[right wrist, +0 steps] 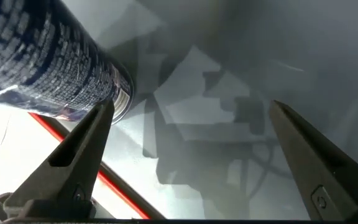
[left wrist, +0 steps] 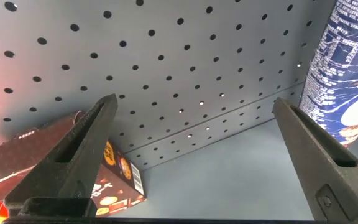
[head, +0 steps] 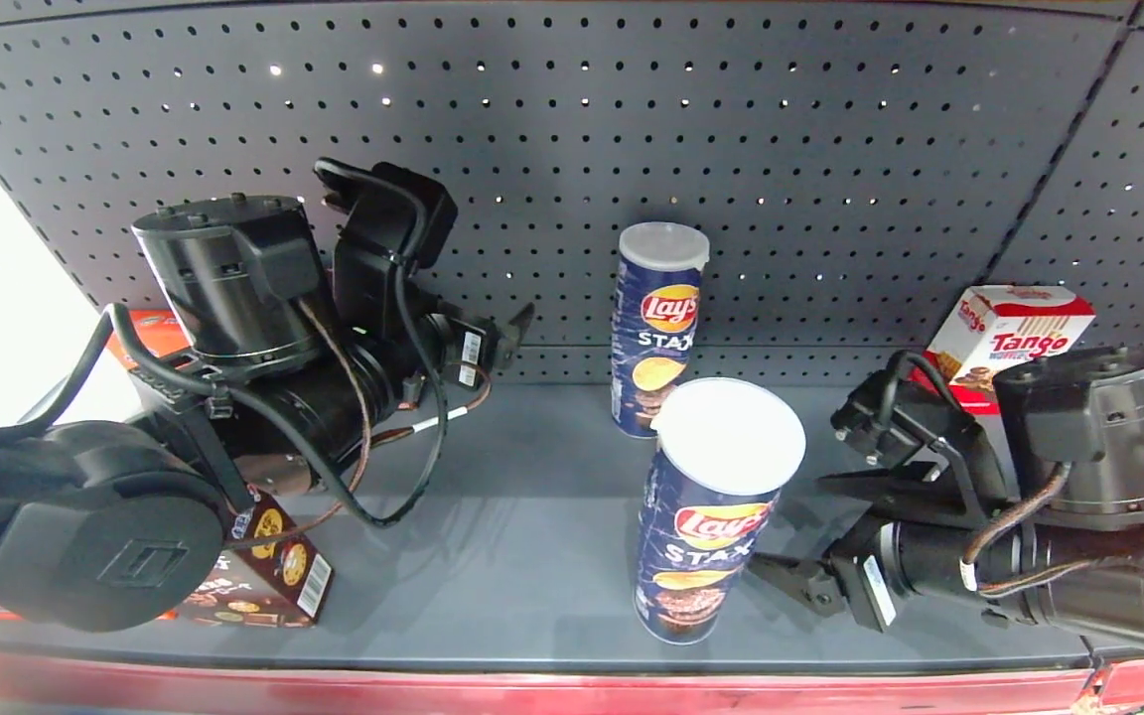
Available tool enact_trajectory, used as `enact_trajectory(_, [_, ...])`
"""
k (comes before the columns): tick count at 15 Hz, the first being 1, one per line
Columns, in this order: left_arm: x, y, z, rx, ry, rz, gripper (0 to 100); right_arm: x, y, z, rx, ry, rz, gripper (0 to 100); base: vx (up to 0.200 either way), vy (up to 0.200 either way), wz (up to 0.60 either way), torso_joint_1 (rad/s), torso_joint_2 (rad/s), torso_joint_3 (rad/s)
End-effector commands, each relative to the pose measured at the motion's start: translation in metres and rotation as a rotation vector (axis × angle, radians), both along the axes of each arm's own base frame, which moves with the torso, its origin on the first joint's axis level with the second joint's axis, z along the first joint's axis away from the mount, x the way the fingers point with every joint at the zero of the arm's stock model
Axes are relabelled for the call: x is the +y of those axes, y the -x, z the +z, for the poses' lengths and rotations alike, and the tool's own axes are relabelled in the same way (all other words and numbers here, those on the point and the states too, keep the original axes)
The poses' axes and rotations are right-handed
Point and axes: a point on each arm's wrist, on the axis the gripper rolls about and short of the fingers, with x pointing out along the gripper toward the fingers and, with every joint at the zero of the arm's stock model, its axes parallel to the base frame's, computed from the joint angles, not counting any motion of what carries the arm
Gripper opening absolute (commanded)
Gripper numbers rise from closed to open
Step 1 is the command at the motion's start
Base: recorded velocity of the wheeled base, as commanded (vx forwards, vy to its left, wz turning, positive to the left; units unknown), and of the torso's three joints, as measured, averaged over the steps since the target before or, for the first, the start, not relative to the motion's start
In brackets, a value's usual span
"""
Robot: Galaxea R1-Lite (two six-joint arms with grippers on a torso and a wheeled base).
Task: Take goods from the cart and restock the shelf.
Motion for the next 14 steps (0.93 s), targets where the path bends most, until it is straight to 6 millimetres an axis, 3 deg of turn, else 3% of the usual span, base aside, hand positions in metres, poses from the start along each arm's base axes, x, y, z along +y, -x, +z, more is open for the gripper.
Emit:
enact_trajectory(1, [-0.0002, -0.0003, -0.0006, 0.000, -0.002, 0.001, 100, 0.0040, -0.0007, -0.0016, 0.000, 0.006, 0.003, 100, 0.000, 0.000, 0.00, 0.000, 0.00, 0.000])
enact_trajectory(14, [-0.0003, -0.0005, -0.0009, -0.002, 0.001, 0.001, 100, 0.0118, -0.0043, -0.0046, 0.006, 0.018, 0.013, 100, 0.000, 0.000, 0.00, 0.000, 0.00, 0.000])
